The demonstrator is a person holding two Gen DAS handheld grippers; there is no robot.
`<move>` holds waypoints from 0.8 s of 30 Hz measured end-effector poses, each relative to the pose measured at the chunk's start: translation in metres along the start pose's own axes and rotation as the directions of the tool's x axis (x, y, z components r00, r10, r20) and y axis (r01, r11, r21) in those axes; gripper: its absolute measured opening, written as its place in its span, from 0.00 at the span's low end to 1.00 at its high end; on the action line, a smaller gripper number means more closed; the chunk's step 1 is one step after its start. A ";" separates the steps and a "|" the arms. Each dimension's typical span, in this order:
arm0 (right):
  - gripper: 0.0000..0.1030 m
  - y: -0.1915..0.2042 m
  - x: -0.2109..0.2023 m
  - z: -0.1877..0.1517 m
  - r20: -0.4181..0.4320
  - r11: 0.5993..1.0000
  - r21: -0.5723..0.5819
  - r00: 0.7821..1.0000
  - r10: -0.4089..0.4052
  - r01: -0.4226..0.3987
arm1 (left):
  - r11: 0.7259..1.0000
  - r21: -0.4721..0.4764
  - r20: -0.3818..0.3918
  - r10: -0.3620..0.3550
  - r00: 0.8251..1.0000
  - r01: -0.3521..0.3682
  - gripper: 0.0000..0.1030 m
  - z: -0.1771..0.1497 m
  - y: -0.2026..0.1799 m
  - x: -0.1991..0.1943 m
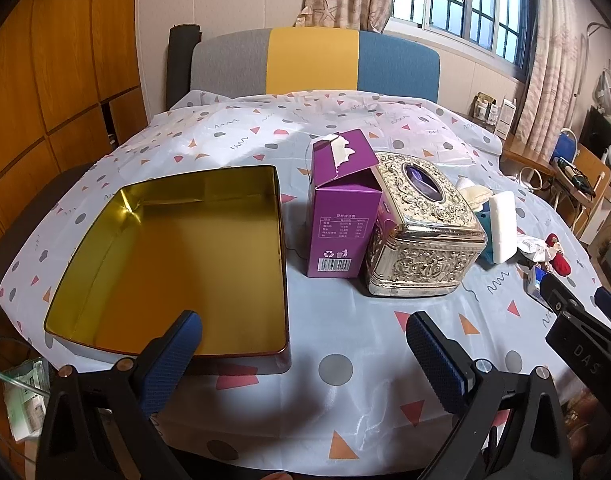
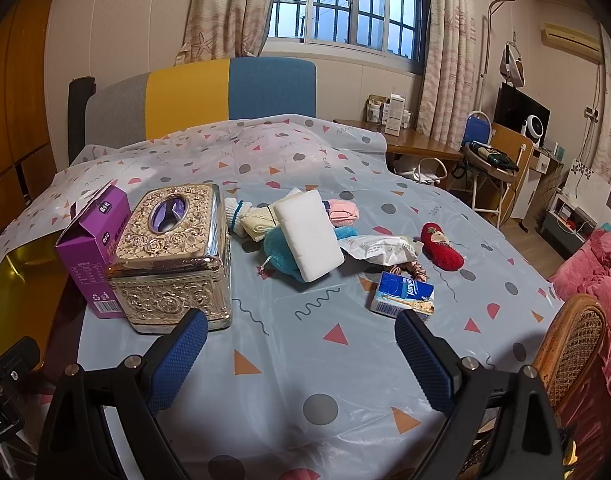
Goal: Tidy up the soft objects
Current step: 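Reach the left tool to the white sponge and grasp it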
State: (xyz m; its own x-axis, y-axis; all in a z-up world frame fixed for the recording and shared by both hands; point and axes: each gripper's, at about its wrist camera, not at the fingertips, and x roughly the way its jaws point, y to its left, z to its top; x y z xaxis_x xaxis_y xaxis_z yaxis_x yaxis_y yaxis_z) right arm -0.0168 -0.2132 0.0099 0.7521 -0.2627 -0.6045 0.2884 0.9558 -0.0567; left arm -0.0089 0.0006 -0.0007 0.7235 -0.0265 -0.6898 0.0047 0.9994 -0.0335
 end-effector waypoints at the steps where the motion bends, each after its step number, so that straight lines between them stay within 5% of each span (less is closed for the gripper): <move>1: 0.94 0.000 0.000 0.000 0.001 1.000 0.000 1.000 0.000 0.000 | 1.000 0.001 -0.001 0.000 1.000 0.000 1.00 0.000 0.000 0.001; 7: 0.94 -0.001 0.002 -0.002 -0.001 1.000 -0.004 1.000 0.002 -0.002 | 0.998 0.010 -0.007 -0.067 0.998 0.067 1.00 0.000 -0.002 0.002; 11: 0.94 -0.015 0.008 0.006 -0.012 1.000 0.019 1.000 0.013 -0.013 | 0.967 0.074 -0.038 -0.243 0.969 0.245 1.00 0.004 -0.016 0.004; 20: 0.94 -0.071 0.020 0.030 -0.037 0.996 0.065 0.998 -0.060 0.062 | 0.895 0.279 -0.074 -0.342 0.937 0.349 1.00 0.011 -0.075 0.001; 24: 0.94 -0.104 0.019 0.038 -0.028 0.986 0.119 0.993 -0.116 0.119 | 0.849 0.278 -0.135 -0.428 0.894 0.449 1.00 0.022 -0.094 0.010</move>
State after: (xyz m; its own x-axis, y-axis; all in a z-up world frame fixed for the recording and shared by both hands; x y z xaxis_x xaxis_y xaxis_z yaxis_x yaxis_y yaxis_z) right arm -0.0101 -0.3227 0.0344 0.6965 -0.3680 -0.6160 0.4438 0.8955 -0.0333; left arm 0.0137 -0.0936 0.0116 0.5515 -0.4542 -0.6997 0.5204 0.8429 -0.1371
